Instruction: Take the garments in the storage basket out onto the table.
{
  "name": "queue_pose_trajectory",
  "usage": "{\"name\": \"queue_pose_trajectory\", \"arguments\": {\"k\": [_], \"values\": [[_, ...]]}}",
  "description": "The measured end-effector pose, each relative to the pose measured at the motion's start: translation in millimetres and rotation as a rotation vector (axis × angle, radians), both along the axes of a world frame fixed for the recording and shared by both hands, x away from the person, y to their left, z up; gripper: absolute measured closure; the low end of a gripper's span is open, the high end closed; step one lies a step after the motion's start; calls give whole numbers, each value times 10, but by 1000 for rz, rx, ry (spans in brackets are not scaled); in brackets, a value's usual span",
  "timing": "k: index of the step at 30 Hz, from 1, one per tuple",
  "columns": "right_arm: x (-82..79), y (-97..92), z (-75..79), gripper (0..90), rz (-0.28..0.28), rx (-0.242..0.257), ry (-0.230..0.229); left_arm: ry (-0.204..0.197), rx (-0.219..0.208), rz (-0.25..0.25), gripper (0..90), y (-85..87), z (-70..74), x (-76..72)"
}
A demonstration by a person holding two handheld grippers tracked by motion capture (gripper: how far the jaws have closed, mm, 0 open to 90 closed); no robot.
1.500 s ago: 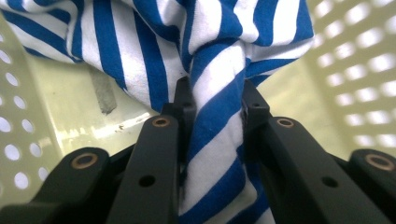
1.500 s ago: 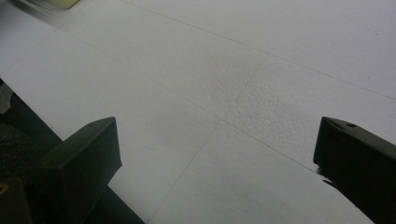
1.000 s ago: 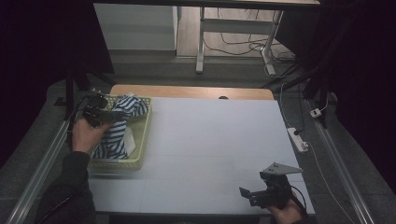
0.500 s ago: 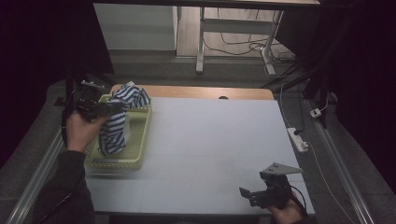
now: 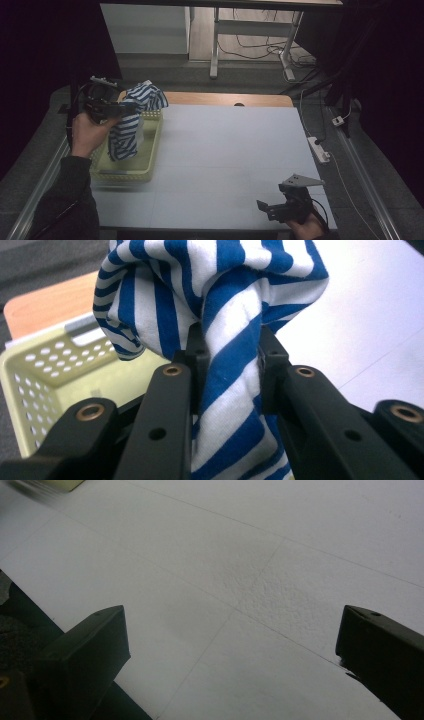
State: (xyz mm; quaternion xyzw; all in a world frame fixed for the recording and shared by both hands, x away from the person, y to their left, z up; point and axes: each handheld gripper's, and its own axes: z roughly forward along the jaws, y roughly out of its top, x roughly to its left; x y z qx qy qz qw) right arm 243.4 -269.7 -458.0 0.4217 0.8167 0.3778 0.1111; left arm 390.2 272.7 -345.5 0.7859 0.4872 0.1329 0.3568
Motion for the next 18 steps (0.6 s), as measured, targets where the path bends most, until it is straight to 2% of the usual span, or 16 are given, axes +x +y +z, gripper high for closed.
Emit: {"name": "queue_pose_trajectory", "arguments": {"k": [5, 11, 18], "values": [[1, -2, 0, 4, 0, 1, 0, -15, -14, -40, 740, -114, 180, 15], [0, -4, 0, 4, 3, 2, -1, -42, -2, -80, 738, -318, 372, 30], [-1, -6, 2, 4, 5, 2, 0, -57, -6, -143, 738, -598, 523, 79]]}}
